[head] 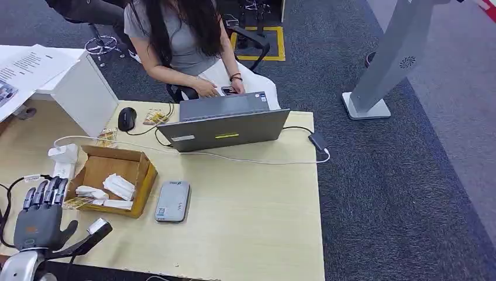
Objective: Pass the card to the sensor for recognition and then transmit it.
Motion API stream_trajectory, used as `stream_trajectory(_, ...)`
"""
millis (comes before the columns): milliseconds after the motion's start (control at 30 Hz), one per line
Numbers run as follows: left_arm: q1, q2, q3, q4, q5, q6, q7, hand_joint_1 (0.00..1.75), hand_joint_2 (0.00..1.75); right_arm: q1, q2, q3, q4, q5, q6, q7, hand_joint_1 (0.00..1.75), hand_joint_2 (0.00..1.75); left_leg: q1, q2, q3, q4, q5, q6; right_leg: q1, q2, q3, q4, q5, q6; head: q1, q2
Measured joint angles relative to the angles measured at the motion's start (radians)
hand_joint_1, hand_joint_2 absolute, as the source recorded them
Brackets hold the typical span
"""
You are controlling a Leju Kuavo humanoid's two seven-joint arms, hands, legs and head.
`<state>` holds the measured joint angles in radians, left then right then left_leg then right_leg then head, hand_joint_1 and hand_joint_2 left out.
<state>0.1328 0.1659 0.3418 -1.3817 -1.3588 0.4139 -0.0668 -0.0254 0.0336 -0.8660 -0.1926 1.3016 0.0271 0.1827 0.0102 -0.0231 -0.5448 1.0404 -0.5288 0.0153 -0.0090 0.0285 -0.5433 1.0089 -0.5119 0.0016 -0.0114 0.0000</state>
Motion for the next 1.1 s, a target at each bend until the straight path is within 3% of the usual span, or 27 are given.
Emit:
stream_trajectory(200,0.000,-0.004,0.000,0.000,-0.001,-0.005,0.002,0.03,1.75,0.000,0.000,-0.007,0.000,0.005,0.002,-0.003,0.00,1.75,0.000,0.000,0.000,0.000,0.000,0.000,0.000,0.000,0.000,0.000,0.000,0.000,0.000,0.000)
stream_trajectory(233,0.000,-0.005,0.000,0.000,-0.001,-0.008,0.002,1.75,1.75,0.000,0.000,-0.007,0.000,0.005,0.002,-0.005,0.00,1.75,0.000,0.000,0.000,0.000,0.000,0.000,0.000,0.000,0.000,0.000,0.000,0.000,0.000,0.000)
stream_trajectory(533,0.006,-0.005,-0.004,-0.003,0.018,-0.055,-0.006,1.75,1.75,0.000,0.000,-0.016,0.000,0.015,0.005,-0.015,0.00,1.75,0.000,0.000,0.000,0.000,0.000,0.000,0.000,0.000,0.000,0.000,0.000,0.000,0.000,0.000)
stream_trajectory(1100,0.008,-0.005,-0.008,-0.018,0.032,-0.067,-0.012,1.75,1.75,-0.001,-0.001,-0.034,0.000,0.027,0.004,-0.021,0.00,1.75,0.000,0.000,0.000,0.000,0.000,0.000,0.000,0.000,0.000,0.000,0.000,0.000,0.000,0.000)
